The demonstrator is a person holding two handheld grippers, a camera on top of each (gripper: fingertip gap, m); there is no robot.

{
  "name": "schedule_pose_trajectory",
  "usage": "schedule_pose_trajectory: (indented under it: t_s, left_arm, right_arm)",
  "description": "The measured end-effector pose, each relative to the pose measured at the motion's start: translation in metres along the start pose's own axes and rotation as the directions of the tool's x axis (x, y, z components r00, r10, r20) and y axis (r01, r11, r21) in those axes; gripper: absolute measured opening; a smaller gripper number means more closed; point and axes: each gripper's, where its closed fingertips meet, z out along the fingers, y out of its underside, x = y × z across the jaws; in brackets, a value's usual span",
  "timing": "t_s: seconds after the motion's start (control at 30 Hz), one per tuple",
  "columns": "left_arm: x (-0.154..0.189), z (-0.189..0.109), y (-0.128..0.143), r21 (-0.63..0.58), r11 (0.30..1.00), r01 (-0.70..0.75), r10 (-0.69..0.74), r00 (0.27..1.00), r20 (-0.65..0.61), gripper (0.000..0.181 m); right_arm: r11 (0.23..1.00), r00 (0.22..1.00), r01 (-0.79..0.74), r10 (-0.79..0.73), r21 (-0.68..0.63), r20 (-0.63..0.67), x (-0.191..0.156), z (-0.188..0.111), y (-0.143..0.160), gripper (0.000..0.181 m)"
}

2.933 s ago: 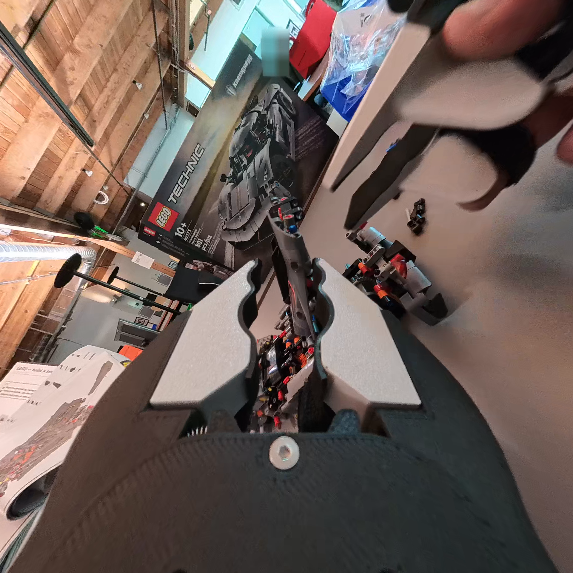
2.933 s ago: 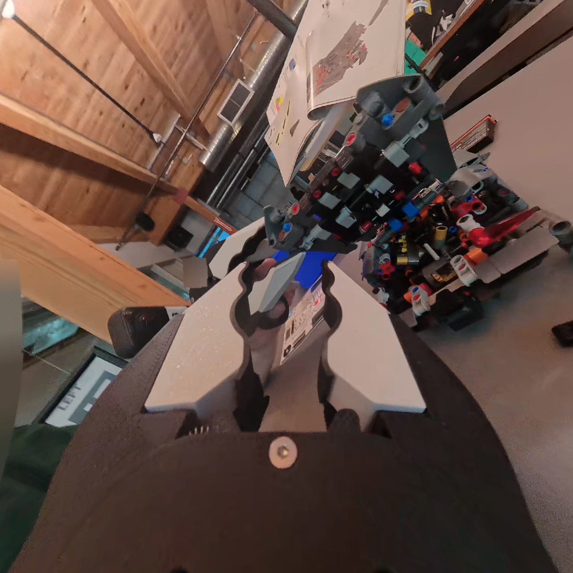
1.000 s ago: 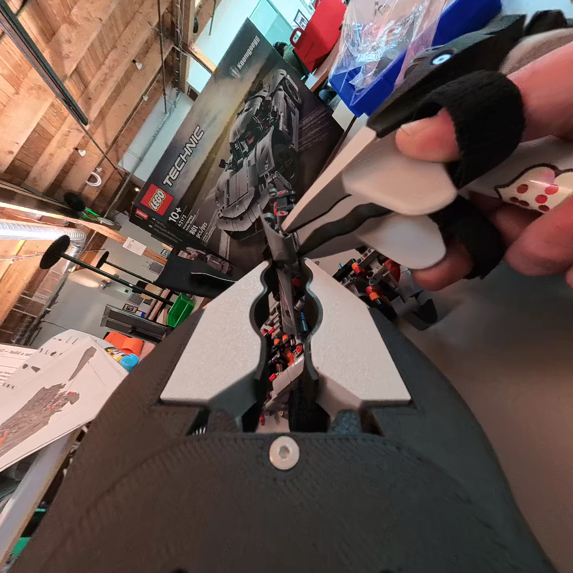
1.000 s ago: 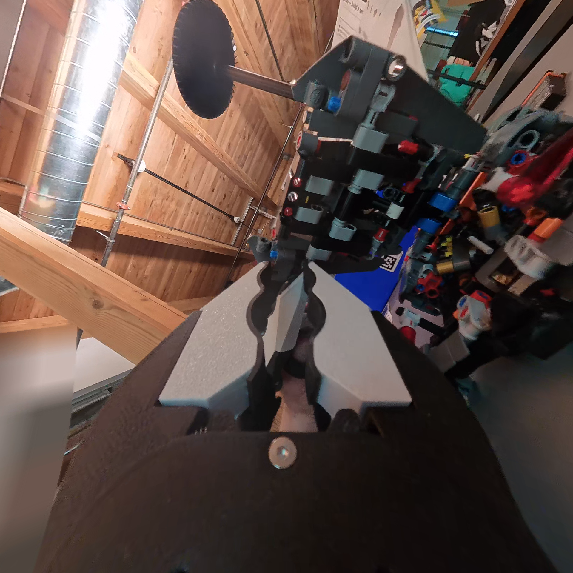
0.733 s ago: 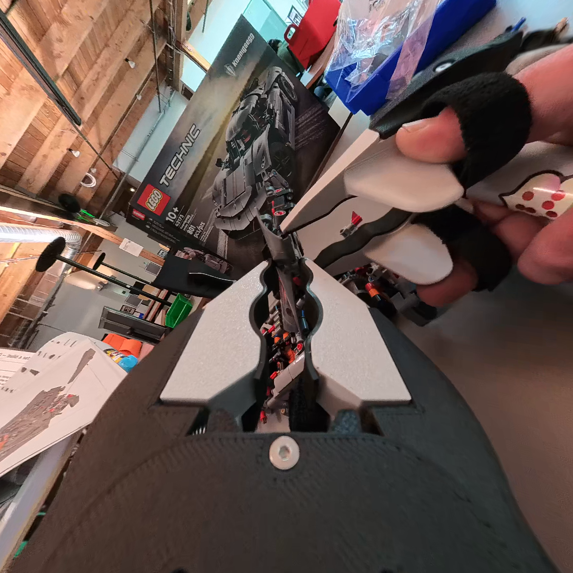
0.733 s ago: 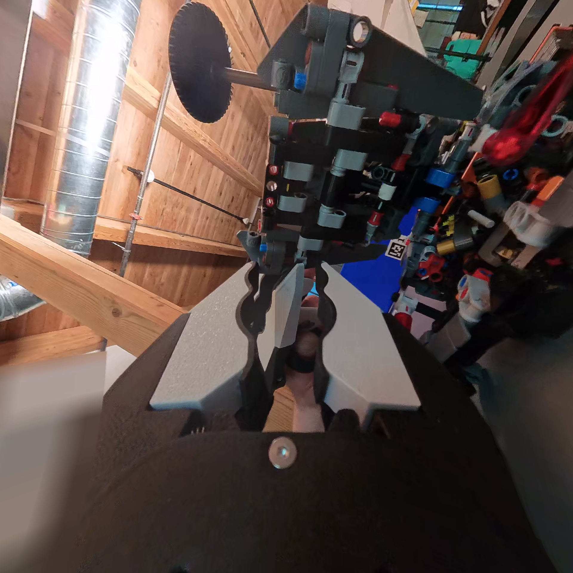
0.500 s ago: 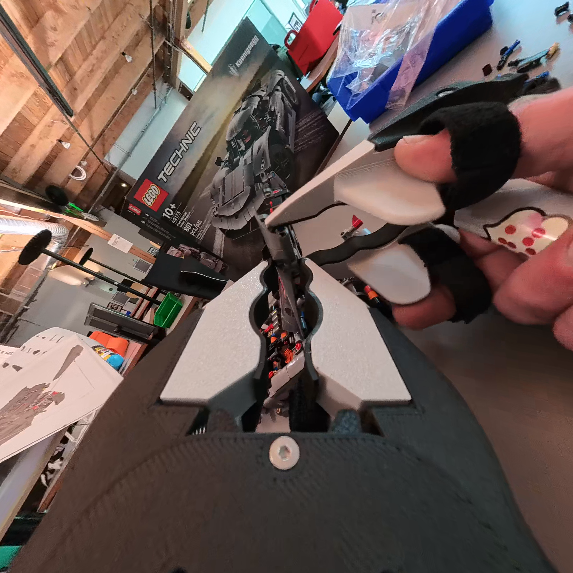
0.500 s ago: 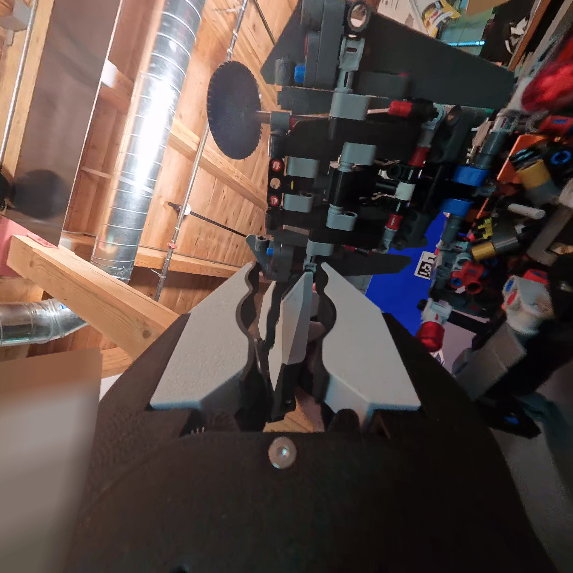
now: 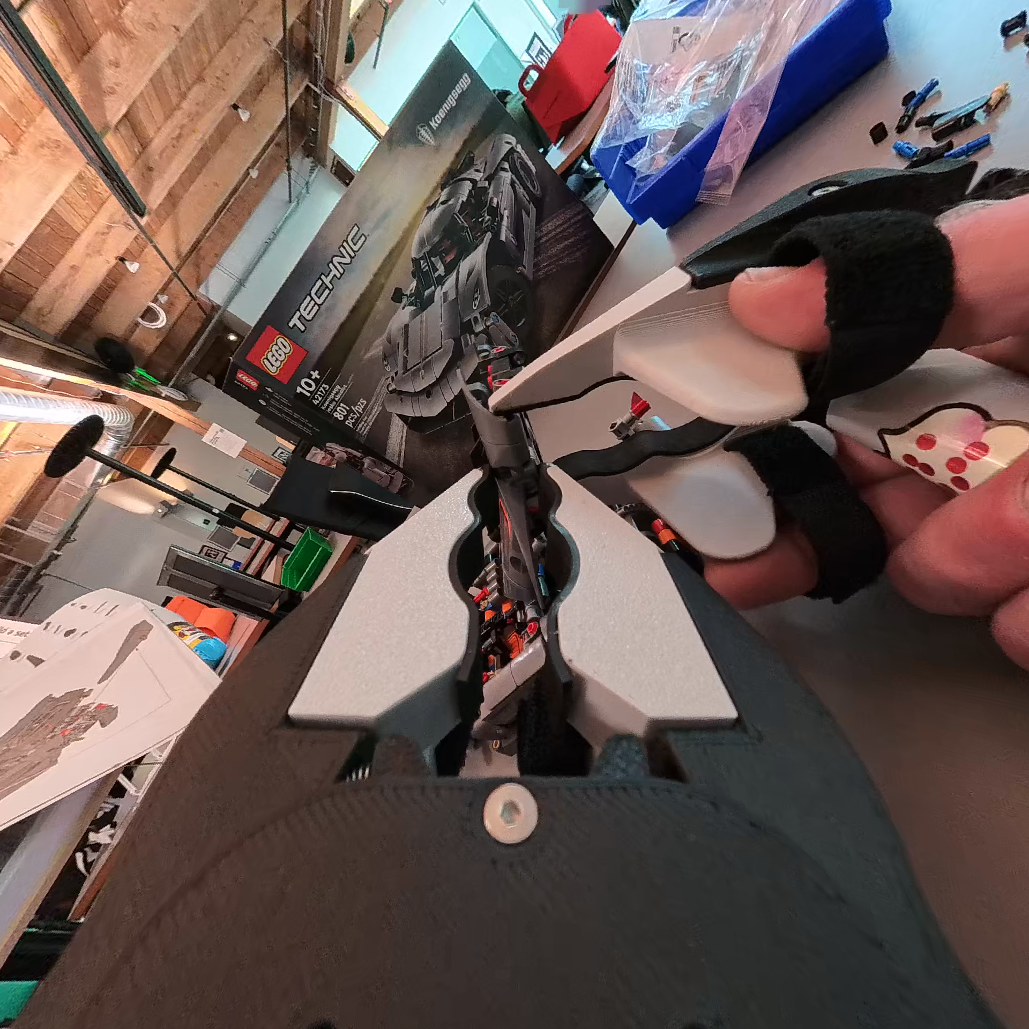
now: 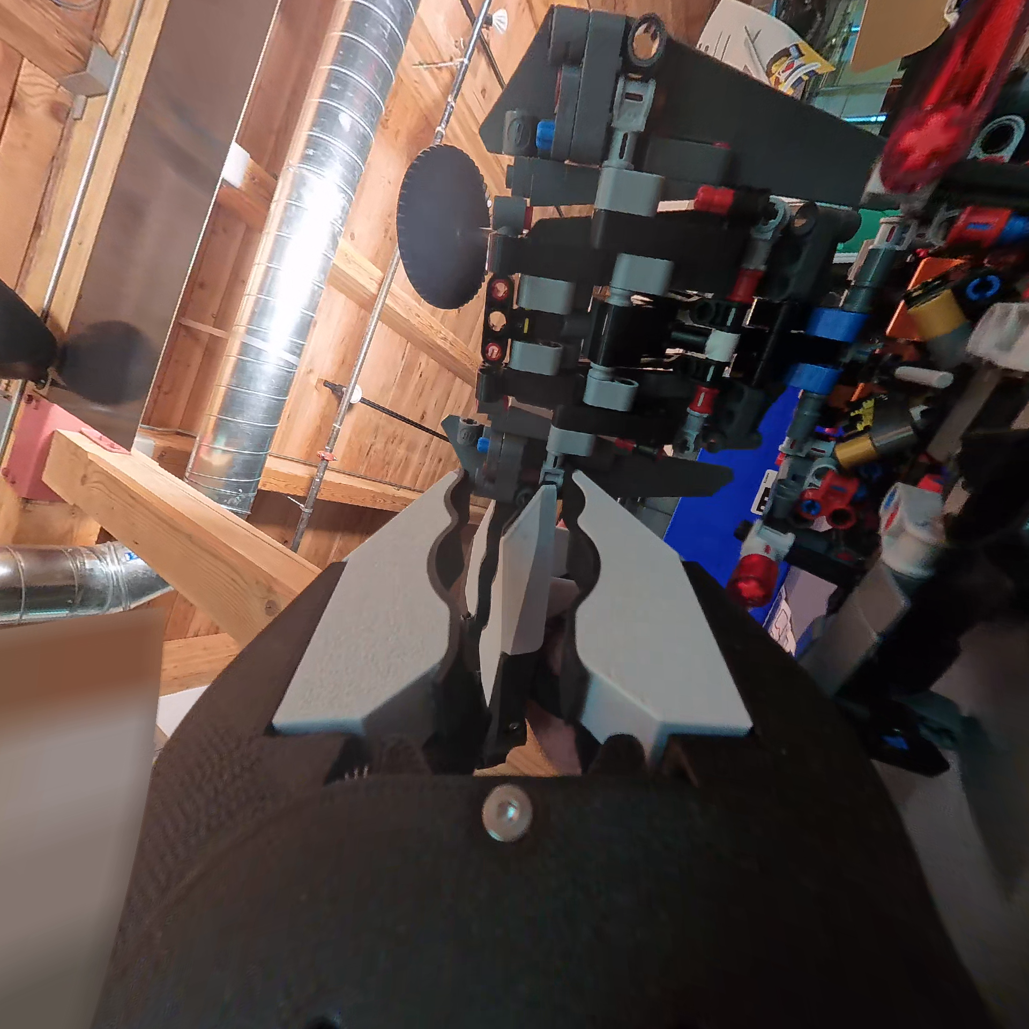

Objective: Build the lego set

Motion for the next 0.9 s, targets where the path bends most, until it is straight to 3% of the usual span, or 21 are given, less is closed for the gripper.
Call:
schedule_pose_trajectory:
  t_s: [0.9]
  left_arm:
    - [0.0017, 0.002, 0.0002, -0.012, 0.998, -0.059, 0.06, 0.998, 0.023, 0.012]
  right_arm:
    - [1.0, 0.999, 0.016, -0.016, 0.002, -0.034, 0.0033, -0.0018, -0.0079, 0.027]
